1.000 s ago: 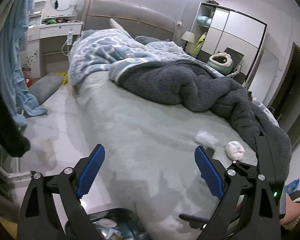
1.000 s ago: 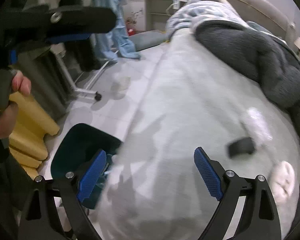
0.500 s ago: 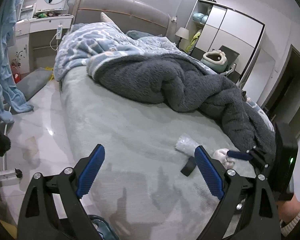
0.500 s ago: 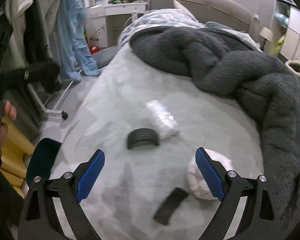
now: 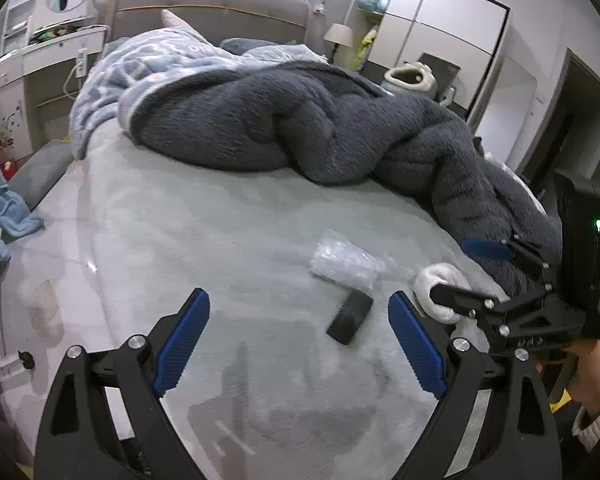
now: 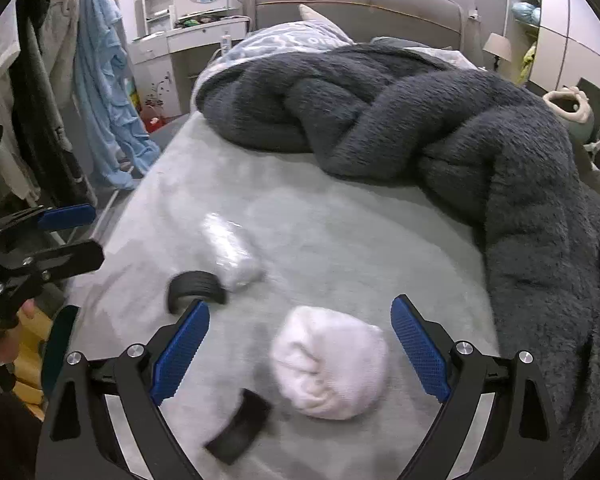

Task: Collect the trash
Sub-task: 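Move both tools back to the bed toward the black wheel and towel ball, then grasp the black rubber wheel with the left tool while the right tool grasps the white towel ball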

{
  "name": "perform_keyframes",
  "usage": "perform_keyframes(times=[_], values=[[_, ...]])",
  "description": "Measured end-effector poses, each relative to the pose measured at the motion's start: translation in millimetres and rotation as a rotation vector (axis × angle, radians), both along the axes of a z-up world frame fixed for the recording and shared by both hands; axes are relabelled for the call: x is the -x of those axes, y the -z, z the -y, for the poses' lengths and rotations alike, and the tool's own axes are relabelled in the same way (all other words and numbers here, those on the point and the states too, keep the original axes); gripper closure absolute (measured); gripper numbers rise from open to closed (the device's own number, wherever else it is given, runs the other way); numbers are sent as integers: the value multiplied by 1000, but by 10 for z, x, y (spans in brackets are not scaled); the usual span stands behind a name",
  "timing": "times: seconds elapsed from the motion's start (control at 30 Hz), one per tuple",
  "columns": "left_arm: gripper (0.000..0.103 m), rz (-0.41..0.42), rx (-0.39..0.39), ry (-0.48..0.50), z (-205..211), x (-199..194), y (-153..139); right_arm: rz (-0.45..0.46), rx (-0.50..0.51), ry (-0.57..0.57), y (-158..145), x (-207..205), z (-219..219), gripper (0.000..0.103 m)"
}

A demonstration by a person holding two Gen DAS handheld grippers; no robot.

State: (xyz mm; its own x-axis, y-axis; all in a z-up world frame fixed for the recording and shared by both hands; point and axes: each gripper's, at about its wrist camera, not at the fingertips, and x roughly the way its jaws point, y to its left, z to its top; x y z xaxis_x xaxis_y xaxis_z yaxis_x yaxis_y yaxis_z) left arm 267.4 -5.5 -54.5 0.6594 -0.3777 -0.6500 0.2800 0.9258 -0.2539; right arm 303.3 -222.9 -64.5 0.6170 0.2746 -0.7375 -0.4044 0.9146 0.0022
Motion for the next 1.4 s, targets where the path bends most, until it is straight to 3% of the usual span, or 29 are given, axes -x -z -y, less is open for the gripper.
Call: perform_keyframes(times=[0.43,0.67,0.7,0.83,0.9,1.0,1.17,1.2,1.4], values=[[25,-15,-77,115,573,-163,285,-111,-163,70,136,-156,455,10],[39,-60,-85,122,739,-249,446,-207,-276,71,244,-165,645,10],[42,-70,-91,120,764,-265,465,-219,-291,65,259,-156,659,11],[52,-88,-98,106,806,-301,501,-253,-283,26,302,-85,614,35],[62,-94,-107,87,809,-326,510,-267,-274,10,332,-71,584,44],[65,-105,-98,69,790,-349,503,-265,-280,-11,302,-41,539,58],[73,-103,-107,88,855,-323,487,-225,-266,-17,147,-66,494,63],[82,-103,-109,94,864,-307,477,-214,-268,-16,103,-56,495,63],[82,-88,-121,115,884,-157,380,-148,-257,-11,-134,50,445,63]])
